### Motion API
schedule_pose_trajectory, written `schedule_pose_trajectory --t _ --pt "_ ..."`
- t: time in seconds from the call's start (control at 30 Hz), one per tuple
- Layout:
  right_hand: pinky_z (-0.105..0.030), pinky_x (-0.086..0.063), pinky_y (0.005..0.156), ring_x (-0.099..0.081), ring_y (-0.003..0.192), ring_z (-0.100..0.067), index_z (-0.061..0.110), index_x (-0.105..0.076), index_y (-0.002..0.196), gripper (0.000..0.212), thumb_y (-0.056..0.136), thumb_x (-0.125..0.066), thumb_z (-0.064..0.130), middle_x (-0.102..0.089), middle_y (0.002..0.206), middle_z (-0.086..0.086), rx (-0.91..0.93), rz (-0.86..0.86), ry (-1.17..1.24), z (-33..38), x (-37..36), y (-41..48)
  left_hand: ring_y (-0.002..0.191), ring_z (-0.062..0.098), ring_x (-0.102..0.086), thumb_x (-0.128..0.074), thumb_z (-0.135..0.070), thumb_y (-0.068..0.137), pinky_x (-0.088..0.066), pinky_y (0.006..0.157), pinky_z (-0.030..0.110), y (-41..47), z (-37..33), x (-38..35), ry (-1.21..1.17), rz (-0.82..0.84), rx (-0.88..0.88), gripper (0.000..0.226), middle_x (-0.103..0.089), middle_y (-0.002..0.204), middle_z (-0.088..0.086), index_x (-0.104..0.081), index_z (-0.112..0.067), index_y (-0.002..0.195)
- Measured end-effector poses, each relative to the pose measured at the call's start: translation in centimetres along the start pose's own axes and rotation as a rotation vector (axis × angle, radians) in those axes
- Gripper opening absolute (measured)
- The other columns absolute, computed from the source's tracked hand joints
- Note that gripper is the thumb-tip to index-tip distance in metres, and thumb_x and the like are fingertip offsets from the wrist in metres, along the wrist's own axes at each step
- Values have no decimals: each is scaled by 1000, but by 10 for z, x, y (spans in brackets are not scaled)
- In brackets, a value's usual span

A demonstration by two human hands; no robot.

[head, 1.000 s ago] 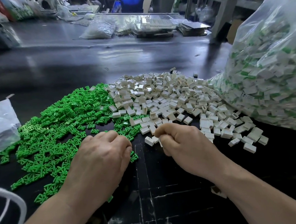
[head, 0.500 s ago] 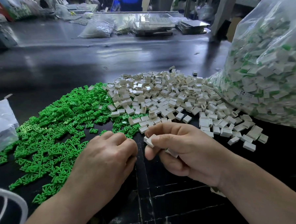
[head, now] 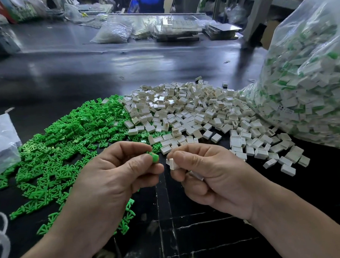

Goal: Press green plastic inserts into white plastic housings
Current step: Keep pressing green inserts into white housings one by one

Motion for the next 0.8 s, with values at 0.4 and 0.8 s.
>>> schedule_pose_trajectory --t 0.4,0.8 --pt "-18 -32 36 -43 40 -7 14 -71 85 13 92 -64 22 -61 70 -7 -11 32 -95 0 -6 -2 64 19 -60 -82 -41 66 -49 54 25 -2 6 4 124 -6 -53 31 -65 72 9 -73 -20 86" --pt "-19 -30 37 -41 43 -9 18 -72 95 8 95 -65 23 -65 76 -4 117 -2 -285 -1 -6 -2 61 14 -65 -70 -44 71 -52 54 22 -9 3 -1 358 -42 -173 23 -69 69 5 -72 -27 85"
Point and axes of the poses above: each hand's wrist, its own y-axis towards the middle knuckle, its own x-axis out of the back of the hand, z = x × y, the point moved 2 cm from there along y, towards the middle knuckle
